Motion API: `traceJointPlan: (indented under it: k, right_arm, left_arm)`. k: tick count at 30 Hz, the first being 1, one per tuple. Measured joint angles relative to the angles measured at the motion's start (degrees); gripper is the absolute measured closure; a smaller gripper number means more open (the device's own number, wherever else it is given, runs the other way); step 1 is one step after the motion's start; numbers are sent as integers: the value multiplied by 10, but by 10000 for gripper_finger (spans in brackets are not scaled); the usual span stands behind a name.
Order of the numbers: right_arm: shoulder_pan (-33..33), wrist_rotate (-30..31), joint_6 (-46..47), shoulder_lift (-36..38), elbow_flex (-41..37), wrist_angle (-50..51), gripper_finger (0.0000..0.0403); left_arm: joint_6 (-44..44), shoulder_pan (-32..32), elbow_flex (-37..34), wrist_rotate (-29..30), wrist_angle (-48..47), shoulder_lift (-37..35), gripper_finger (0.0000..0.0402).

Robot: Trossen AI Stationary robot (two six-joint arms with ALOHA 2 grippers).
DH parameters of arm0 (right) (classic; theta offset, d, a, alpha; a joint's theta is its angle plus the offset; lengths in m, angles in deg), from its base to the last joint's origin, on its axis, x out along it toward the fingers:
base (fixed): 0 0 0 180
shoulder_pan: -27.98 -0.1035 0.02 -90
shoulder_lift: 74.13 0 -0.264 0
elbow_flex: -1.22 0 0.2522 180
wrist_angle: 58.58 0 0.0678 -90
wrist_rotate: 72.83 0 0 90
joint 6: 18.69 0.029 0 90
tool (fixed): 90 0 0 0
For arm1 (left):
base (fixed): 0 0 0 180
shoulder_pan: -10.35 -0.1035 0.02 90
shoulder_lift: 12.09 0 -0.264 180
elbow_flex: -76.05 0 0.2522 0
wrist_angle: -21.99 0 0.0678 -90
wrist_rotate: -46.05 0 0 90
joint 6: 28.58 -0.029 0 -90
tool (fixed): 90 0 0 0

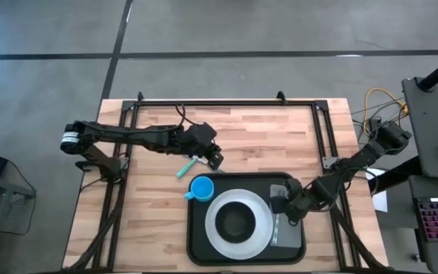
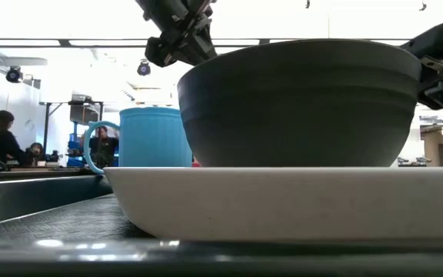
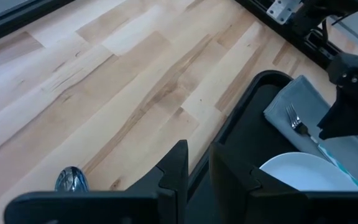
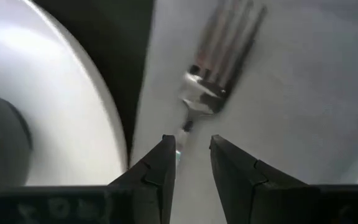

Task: Set up tray
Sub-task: Put the blue green fork on the gray napkin

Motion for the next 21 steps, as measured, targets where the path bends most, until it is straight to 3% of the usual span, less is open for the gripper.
traceJointPlan:
  k: [21]
  right_arm:
    - [45,3,-31,-43,-13,-78,298]
  left_arm:
    - [0,0,-9,0,1,0,356]
